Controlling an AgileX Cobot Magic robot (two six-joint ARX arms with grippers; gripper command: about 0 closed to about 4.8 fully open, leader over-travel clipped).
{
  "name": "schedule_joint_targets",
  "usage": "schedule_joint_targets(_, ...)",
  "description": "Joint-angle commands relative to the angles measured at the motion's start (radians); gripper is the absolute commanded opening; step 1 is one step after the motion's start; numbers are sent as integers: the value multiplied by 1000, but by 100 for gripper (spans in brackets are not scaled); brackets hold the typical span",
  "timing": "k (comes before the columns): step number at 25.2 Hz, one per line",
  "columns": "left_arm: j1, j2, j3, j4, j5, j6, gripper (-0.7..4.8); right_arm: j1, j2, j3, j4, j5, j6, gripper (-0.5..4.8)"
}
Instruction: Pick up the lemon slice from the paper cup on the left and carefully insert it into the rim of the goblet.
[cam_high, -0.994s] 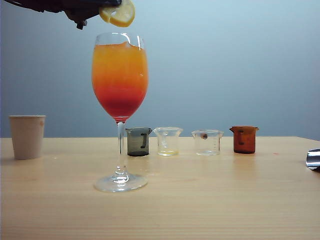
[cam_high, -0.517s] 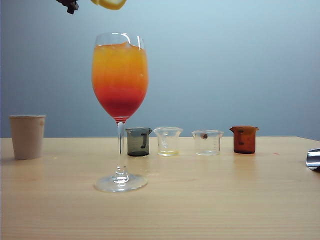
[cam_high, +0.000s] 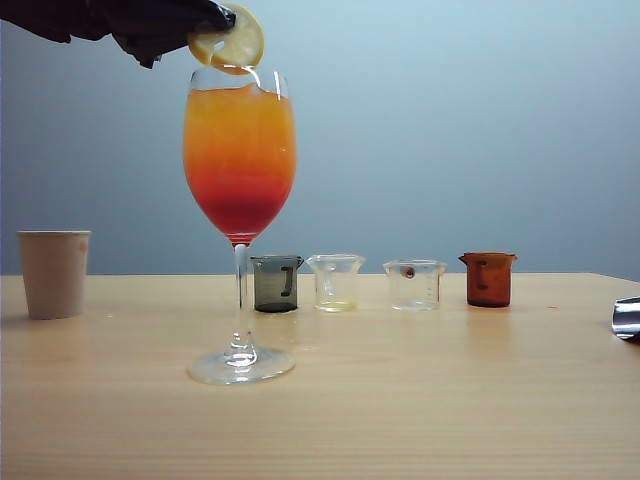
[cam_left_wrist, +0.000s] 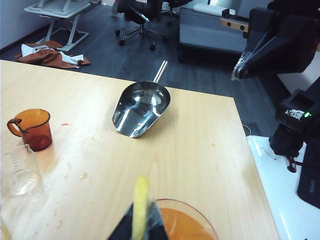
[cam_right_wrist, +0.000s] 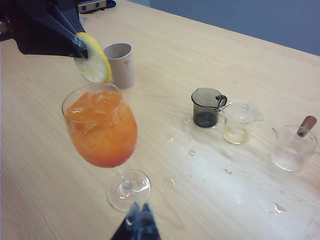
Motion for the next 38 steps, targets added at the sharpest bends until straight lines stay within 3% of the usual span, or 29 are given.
schedule_joint_targets(1, 0, -3, -1, 55, 37, -6, -6, 0, -2, 3, -10, -4, -3, -6)
schedule_joint_targets(9, 39, -1, -46, 101, 139, -5, -6, 0, -2, 3, -12, -4, -3, -6)
schedule_joint_targets(17, 43, 0, -96, 180, 160, -6, -6, 0, -2, 3, -13, -4, -3, -6)
schedule_joint_targets(38, 45, 44, -101, 194, 188, 55, -6, 0, -2, 3, -18, -3, -3, -6)
